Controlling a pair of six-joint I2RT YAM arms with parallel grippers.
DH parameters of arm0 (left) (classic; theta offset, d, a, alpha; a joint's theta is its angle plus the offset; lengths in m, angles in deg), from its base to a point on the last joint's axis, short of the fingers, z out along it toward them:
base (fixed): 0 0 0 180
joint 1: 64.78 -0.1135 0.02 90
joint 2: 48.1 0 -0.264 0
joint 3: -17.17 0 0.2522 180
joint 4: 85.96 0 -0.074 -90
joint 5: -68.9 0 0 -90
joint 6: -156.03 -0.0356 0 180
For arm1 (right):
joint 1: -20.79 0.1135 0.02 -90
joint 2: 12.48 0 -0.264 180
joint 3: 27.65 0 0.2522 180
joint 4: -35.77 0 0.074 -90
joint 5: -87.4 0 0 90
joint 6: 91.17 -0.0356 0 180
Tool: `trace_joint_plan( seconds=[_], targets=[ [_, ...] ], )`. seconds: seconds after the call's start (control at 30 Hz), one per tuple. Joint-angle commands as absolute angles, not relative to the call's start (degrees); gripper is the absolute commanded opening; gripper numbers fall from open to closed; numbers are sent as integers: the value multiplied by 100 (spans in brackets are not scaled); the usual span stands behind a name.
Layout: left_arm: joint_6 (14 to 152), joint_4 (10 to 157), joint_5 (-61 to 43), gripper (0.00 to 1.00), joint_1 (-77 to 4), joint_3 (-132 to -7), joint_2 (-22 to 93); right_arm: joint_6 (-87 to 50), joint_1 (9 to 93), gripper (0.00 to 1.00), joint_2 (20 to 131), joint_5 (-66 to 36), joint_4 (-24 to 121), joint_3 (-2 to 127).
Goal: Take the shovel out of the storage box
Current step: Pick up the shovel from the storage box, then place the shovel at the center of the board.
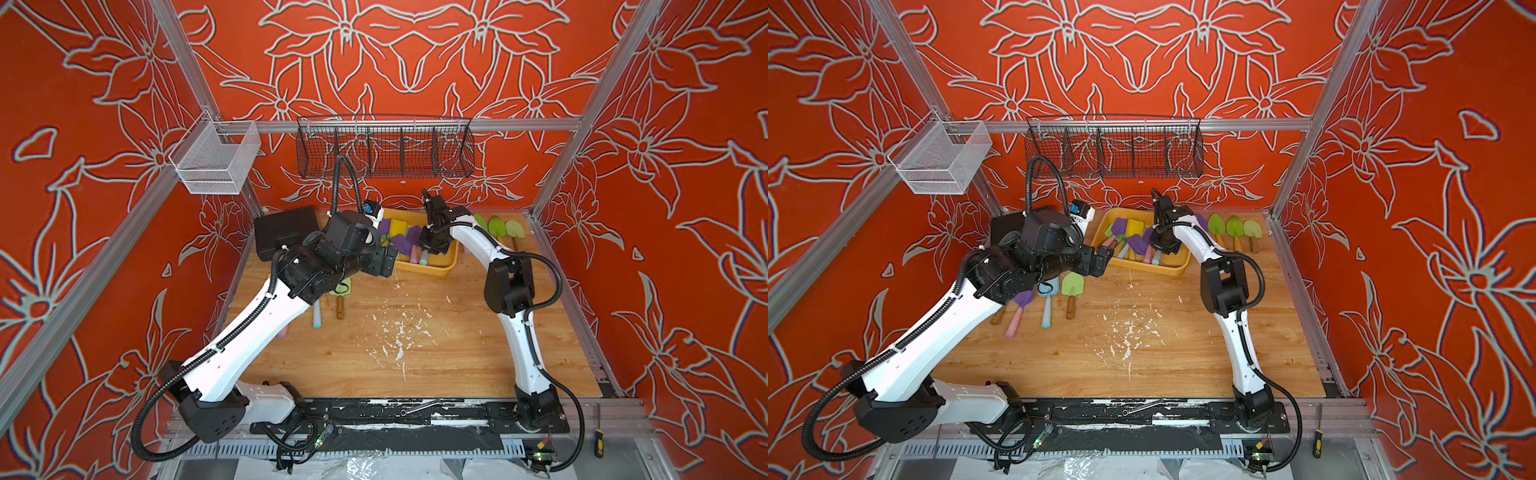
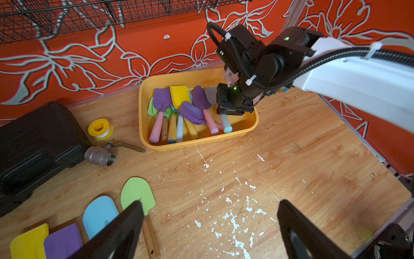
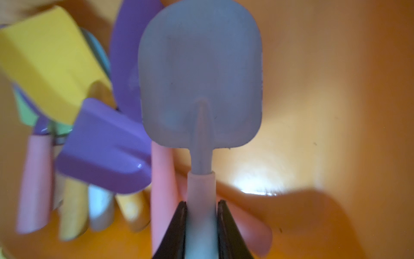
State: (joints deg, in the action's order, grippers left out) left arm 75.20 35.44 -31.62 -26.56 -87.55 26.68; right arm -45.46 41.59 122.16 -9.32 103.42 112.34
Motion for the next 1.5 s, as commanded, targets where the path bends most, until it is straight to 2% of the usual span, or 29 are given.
trace_joint_plan(
  seconds=[0.0,0.17,0.53,0.67,0.83,0.97,1.17,1.47],
  targets=[
    [7467,3590,-3270,94,-2646,-8679,2456,-4434,4075,0,11605,-1041,10610,11051],
    [7504,3587,-3338,94,-2646,-8599,2310,-4394,4068,0,11006,-1197,10647,10711],
    [7588,3582,-3436,94,-2655,-8528,2057,-4994,4332,0,9337,-1517,9503,8745],
    [7604,3516,-3446,95,-2655,-8527,1929,-5172,4830,0,8868,-1182,9395,8297],
    [7683,3442,-3496,95,-2657,-8502,1773,-5654,6026,0,8512,-380,9078,7602],
    [7730,3402,-3507,95,-2655,-8466,1628,-6109,6787,0,8661,-117,8598,7191],
    [7821,3265,-3476,95,-2655,-8408,1442,-6340,7608,0,9441,3,8327,7641],
    [7997,3304,-3439,95,-2655,-8134,970,-6521,7924,0,10494,124,8198,8093]
  ],
)
